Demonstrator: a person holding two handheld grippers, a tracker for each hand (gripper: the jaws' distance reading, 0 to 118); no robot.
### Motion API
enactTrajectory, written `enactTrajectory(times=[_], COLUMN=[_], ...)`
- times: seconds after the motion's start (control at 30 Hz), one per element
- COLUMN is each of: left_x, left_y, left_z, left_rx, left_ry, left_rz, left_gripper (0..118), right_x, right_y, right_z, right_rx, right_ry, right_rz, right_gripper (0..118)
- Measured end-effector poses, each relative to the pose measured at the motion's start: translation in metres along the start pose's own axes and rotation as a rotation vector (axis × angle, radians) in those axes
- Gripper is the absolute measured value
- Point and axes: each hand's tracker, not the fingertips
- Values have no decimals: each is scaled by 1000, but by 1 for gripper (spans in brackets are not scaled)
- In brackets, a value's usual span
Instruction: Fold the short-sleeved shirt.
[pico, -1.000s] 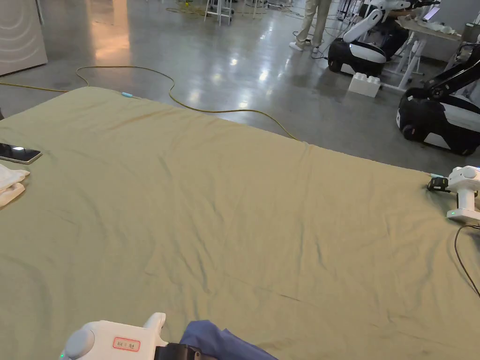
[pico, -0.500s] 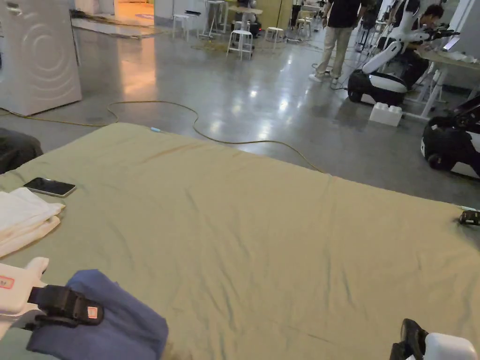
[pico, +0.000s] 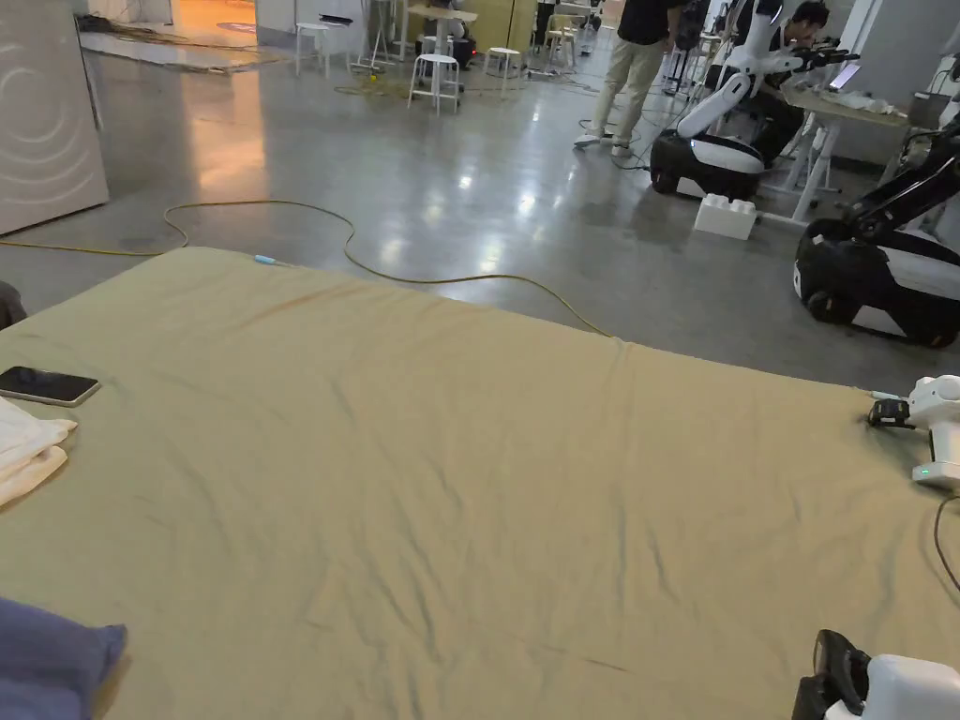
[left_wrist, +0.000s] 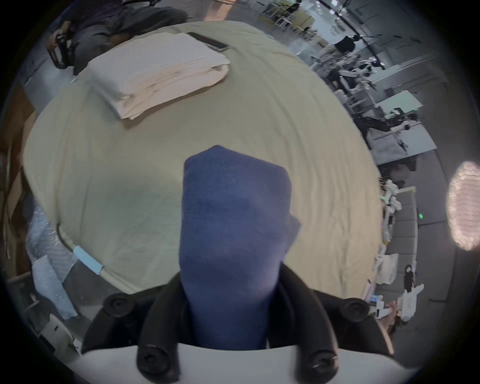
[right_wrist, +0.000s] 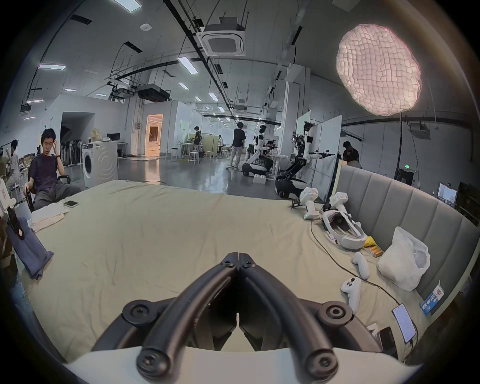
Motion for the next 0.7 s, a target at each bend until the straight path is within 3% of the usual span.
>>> enactTrajectory(times=[0.03,0.1,0.37,0.6,0.7], left_x=[-2,-1,13,60,94], left_y=[-1,1,-11,-39,-69], left_z=[-1,3,58,59,46], left_rx=[17,69,302,537,582], left_ry=[33,150,387,533,447], left_rz=[9,-17,-153,-410,-475], left_gripper=[55,66,67,67,67], right_x=[-1,-1,-1,-5,-7], right_y=[-2,-4,-9,-13,-13], right_z=[-1,-1,-6,-6,-5], right_rx=[-4,-11,-34,-50,-48], right_ry=[1,2,10,27,30], right_rz=[1,4,-11,-17,-19], right_gripper=[0,0,0,0,0])
